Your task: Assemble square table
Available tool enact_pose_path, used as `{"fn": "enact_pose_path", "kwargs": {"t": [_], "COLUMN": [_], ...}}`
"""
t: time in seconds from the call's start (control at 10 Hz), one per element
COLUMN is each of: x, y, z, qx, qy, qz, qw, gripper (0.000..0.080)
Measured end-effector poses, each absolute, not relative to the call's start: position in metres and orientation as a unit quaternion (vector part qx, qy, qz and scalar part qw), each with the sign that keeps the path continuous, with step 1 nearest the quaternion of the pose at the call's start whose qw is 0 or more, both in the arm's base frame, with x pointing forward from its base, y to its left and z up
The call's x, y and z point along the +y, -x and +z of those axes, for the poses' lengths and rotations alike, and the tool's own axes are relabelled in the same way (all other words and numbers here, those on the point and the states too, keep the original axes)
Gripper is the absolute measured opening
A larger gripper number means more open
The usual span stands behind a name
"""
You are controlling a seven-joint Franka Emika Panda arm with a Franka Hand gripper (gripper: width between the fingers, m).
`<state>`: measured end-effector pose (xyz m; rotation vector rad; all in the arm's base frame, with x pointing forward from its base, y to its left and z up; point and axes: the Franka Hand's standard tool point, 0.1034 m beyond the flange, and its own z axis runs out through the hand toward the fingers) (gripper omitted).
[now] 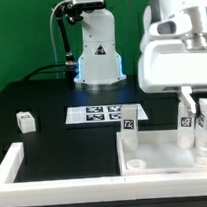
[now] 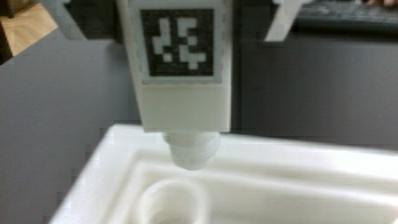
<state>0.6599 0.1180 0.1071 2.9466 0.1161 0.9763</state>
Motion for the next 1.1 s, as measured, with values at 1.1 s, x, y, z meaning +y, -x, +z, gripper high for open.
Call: {"fn": "enact_pose_path", "kwargs": {"t": [1.1], "x": [0.084], "y": [-0.654], "z": [0.105], "qx": [0.038], "qy": [-0.952], "qz": [0.303], "qw": [-0.022], "gripper": [0.0291]}}
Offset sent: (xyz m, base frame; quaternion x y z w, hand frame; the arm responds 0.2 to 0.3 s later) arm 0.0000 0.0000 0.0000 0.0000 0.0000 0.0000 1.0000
